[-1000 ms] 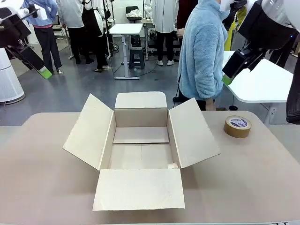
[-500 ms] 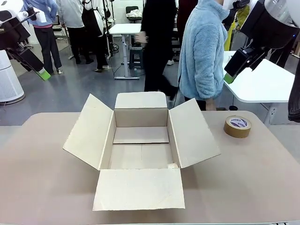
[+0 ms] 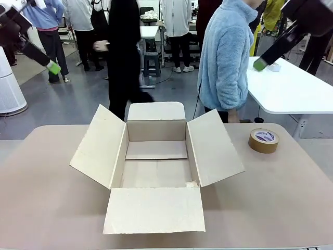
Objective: Wrap the clocks to prevent damage.
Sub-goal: Open the side flaps of the Package Box.
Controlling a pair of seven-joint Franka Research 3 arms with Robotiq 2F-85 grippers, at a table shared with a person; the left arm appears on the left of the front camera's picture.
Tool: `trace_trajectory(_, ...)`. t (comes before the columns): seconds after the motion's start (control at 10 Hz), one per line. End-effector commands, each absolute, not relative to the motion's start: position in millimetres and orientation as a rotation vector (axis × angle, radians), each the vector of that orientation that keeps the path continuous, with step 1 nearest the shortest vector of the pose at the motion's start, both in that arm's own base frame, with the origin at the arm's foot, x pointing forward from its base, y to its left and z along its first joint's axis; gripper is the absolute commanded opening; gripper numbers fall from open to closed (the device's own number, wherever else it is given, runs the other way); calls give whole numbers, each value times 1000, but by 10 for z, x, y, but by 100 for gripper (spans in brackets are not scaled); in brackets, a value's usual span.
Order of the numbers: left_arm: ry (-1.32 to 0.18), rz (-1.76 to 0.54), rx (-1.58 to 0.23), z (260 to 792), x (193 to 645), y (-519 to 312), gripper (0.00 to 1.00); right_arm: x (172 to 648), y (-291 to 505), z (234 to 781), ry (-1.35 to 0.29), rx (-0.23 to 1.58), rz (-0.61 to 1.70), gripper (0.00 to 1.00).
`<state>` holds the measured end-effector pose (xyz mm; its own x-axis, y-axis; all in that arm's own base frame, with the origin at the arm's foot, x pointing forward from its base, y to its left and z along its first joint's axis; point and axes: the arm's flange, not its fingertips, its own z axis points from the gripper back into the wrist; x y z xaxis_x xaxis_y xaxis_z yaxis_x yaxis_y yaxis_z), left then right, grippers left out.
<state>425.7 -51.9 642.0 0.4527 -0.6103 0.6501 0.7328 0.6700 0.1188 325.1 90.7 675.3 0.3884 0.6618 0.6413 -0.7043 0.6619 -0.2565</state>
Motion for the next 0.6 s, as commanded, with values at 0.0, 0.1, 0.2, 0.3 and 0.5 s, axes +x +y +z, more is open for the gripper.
trace_trajectory(0.0, -821, -939, -352, 6227, 4411, -383, 100, 3454, 634, 6585, -817, 312, 969, 100)
trace_trajectory(0.1, -850, -952, -392, 6116, 4467, -331, 100, 3558, 486, 6495, -816, 414, 964, 100)
trace_trajectory(0.2, -823, -938, -425, 5985, 4525, -262, 100, 3661, 357, 6367, -765, 495, 922, 100)
trace_trajectory(0.3, -780, -938, -477, 5860, 4598, -165, 100, 3734, 238, 6227, -713, 554, 892, 100)
trace_trajectory(0.5, -749, -949, -547, 5718, 4670, 33, 100, 3769, 136, 6048, -682, 559, 864, 100)
